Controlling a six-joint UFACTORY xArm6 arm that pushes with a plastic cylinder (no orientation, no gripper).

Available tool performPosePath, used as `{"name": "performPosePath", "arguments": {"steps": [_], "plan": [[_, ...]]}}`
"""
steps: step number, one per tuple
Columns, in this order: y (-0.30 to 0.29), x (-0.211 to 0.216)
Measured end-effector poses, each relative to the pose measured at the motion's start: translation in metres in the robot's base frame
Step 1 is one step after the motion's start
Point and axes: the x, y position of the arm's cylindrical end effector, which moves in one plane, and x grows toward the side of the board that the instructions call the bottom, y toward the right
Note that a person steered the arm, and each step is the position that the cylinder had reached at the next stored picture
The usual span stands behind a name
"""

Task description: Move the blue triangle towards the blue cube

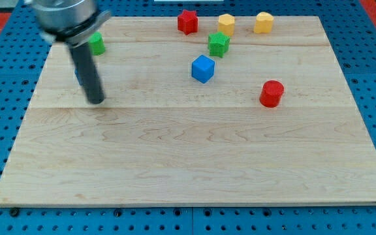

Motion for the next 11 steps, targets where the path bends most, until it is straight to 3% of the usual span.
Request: {"name": "performPosePath", "arguments": {"steps": [1, 2, 3, 4, 5, 6, 8, 9, 10, 11], "plan": [[-0.099, -0.05], [-0.08, -0.108], [0.033, -0.106], [0.032, -0.086], [-0.041, -0.088], [-0.047, -0.059], [0.109, -0.062], [0.06, 0.01], [0.194, 0.029], [0.322, 0.01]]}}
